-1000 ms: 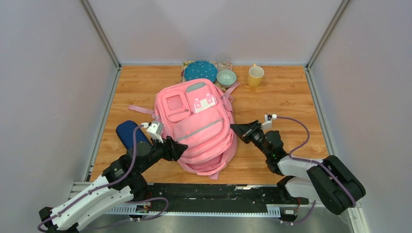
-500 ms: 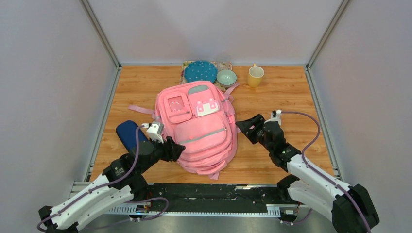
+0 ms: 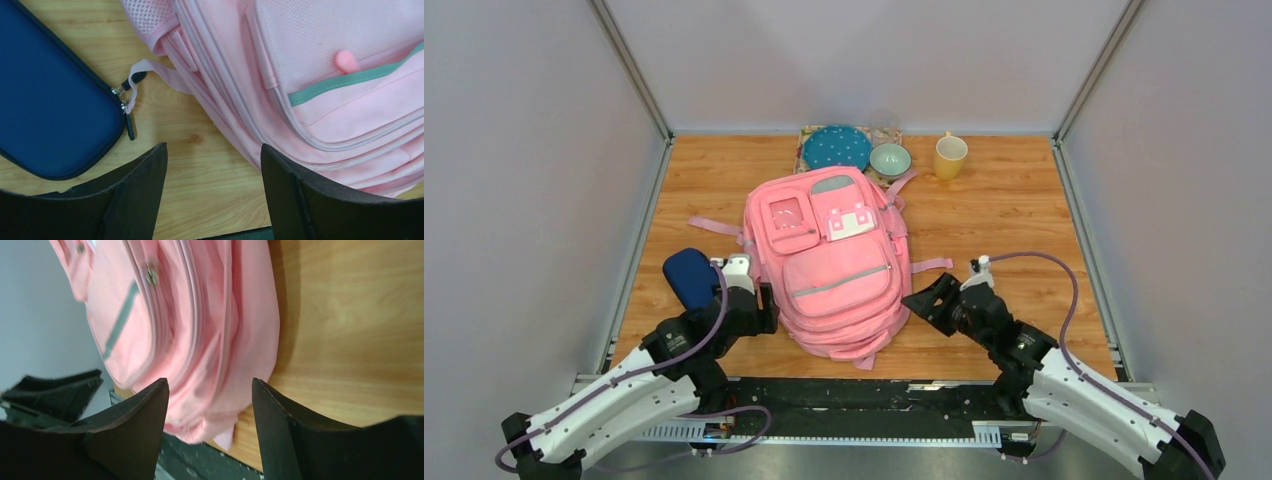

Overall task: Pack the student bag
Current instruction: Zip the student bag at the center of the board.

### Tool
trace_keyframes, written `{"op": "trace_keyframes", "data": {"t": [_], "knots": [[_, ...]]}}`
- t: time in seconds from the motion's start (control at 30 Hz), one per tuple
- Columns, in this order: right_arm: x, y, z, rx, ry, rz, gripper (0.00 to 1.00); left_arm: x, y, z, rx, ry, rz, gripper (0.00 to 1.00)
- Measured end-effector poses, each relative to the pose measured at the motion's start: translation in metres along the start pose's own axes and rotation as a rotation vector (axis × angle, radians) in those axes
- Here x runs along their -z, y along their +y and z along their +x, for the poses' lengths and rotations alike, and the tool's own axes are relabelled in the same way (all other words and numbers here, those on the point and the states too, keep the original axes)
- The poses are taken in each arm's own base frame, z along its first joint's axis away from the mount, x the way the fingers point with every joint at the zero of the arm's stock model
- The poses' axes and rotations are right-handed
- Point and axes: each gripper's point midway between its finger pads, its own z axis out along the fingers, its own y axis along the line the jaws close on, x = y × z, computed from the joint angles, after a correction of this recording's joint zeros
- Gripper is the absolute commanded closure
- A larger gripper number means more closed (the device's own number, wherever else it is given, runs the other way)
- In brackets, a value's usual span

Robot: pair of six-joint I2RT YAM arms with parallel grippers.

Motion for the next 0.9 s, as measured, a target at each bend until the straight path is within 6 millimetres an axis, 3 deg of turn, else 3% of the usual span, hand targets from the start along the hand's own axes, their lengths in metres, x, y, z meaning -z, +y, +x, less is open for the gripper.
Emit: {"op": "trace_keyframes", "data": {"t": [0.13,0.27,0.47,0.77,0.8,0.87,0.9], "knots": [[0.005,-0.01,0.043,0.028,0.118,0.004,0.35,-0.006,0.009,0.012,-0.015,0.03,-0.04,0.17],[0.011,-0.009,0.067,0.055,0.187,-0.007,0.35,-0.017,0.009,0.024,-0.022,0.037,-0.033,0.16],[0.015,-0.005,0.081,0.083,0.216,-0.011,0.35,-0.033,0.005,0.034,0.004,0.051,-0.003,0.14],[0.022,0.007,0.079,0.069,0.205,-0.051,0.35,-0.058,0.001,0.044,0.084,0.003,0.067,0.15],[0.023,0.007,0.079,0.069,0.207,-0.053,0.35,-0.059,-0.001,0.043,0.086,0.002,0.074,0.27],[0.024,0.007,0.079,0.068,0.208,-0.056,0.35,-0.062,-0.007,0.041,0.095,-0.003,0.097,0.42],[0.025,0.008,0.08,0.067,0.209,-0.056,0.35,-0.062,-0.01,0.038,0.103,-0.012,0.11,0.68]]}}
